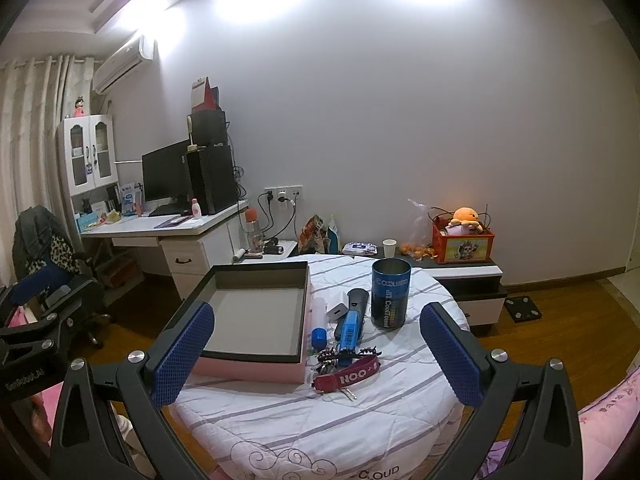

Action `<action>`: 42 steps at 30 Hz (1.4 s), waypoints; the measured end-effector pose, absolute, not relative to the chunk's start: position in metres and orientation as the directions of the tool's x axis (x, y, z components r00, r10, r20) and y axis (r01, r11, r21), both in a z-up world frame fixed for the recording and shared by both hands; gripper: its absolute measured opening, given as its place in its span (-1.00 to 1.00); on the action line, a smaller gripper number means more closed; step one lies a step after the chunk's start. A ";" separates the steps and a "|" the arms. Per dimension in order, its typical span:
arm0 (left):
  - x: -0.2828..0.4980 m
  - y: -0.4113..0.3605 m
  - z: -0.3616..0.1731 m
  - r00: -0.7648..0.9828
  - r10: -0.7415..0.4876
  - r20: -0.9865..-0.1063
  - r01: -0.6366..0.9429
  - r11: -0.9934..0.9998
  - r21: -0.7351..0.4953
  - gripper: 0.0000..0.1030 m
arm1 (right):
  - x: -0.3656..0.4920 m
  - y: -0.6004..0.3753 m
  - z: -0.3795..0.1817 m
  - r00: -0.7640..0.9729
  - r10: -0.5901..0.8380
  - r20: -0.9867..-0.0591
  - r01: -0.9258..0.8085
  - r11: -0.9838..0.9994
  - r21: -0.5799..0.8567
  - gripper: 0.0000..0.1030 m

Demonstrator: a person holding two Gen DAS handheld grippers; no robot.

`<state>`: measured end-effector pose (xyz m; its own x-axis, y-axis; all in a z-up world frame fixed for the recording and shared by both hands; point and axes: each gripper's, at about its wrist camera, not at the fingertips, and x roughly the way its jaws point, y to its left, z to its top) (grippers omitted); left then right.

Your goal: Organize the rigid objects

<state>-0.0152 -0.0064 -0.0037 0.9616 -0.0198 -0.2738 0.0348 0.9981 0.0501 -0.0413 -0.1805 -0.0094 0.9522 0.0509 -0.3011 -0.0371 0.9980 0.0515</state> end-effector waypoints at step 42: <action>-0.011 -0.010 -0.009 0.959 -0.025 -0.284 0.042 0.998 0.051 1.00 | -0.040 -0.175 -0.009 0.946 0.048 -0.319 -0.041 0.999 0.029 1.00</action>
